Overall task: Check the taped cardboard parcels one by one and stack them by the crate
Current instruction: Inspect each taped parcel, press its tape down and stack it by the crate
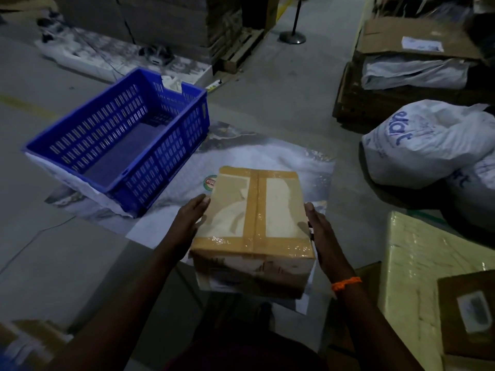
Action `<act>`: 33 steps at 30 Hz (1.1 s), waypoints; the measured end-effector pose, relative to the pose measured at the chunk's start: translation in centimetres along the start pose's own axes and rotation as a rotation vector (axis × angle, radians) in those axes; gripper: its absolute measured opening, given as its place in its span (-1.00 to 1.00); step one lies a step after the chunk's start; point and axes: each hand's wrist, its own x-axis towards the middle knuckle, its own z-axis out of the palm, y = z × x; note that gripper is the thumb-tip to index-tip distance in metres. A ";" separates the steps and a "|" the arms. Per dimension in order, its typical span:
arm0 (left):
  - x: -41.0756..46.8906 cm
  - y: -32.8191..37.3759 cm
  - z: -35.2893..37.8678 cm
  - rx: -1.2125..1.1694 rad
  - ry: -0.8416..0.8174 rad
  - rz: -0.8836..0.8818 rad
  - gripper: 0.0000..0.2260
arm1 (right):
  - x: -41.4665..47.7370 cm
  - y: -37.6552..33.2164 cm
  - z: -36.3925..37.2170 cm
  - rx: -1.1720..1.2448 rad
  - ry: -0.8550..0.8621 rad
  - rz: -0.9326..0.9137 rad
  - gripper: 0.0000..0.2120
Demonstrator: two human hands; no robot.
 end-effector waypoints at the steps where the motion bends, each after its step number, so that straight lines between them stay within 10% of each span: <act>1: 0.0 -0.2 0.0 -0.052 -0.022 -0.008 -0.35 | -0.1 0.0 -0.2 0.006 -0.011 0.017 -0.16; 4: -0.3 -1.0 0.8 -0.089 -0.038 0.006 -0.59 | -0.3 0.8 -0.5 -0.008 -0.045 0.048 -0.12; 11: -3.0 -4.6 -0.2 0.106 -0.065 -0.051 -0.51 | -3.0 4.2 -0.4 -0.079 -0.131 0.039 -0.44; 18: -8.1 -8.2 -2.1 0.494 -0.332 0.025 -0.26 | -6.8 8.2 -0.7 -0.227 -0.180 0.117 -0.23; 26: -7.2 -2.5 -1.4 0.389 0.074 0.238 -0.48 | -6.3 3.3 0.3 -0.104 0.068 -0.069 -0.31; 33: -5.3 4.3 -1.2 0.164 0.072 0.335 -0.49 | -5.4 -3.2 1.3 0.036 0.062 -0.205 -0.44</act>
